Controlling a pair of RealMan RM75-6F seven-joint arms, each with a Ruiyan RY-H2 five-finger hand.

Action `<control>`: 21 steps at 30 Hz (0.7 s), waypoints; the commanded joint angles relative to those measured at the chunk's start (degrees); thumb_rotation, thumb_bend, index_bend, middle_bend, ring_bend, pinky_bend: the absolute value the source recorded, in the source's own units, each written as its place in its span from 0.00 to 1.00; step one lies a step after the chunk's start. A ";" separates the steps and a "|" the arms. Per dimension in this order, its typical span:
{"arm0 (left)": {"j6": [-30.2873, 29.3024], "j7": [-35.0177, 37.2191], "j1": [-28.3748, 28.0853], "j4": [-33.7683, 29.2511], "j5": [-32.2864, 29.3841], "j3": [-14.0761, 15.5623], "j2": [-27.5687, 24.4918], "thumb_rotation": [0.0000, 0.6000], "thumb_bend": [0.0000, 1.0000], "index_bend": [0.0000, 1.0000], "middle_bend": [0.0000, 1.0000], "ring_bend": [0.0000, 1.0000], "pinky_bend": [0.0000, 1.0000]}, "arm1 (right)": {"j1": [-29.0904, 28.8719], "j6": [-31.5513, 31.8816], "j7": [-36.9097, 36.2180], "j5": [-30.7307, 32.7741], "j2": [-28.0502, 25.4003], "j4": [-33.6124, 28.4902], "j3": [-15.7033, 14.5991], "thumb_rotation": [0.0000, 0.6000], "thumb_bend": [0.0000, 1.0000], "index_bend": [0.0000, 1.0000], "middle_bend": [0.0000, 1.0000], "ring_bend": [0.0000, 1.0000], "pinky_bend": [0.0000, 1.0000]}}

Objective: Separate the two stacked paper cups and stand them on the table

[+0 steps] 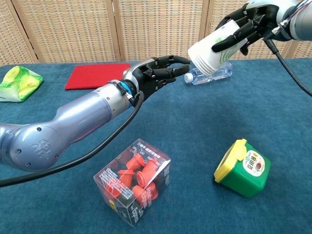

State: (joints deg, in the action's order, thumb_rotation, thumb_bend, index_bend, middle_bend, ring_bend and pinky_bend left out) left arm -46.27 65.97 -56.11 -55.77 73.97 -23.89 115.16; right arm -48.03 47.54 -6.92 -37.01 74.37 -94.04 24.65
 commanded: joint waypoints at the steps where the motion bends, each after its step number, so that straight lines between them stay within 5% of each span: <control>1: 0.08 0.16 -0.25 0.50 -0.12 -0.13 0.46 1.00 0.38 0.48 0.00 0.00 0.00 | 0.16 -0.14 -0.17 -0.17 -0.25 -0.12 -0.04 1.00 0.22 0.74 0.62 0.47 0.73; 21: 0.08 4.05 -2.35 3.45 1.15 -0.71 2.58 1.00 0.38 0.48 0.00 0.00 0.00 | 0.39 -0.06 0.05 -0.29 -1.00 -0.98 -0.66 1.00 0.22 0.74 0.61 0.47 0.73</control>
State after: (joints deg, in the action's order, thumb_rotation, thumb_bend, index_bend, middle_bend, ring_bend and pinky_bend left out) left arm -46.16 69.44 -58.19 -52.79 74.79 -24.63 117.47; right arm -47.64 47.48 -6.88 -37.30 73.37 -95.03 23.99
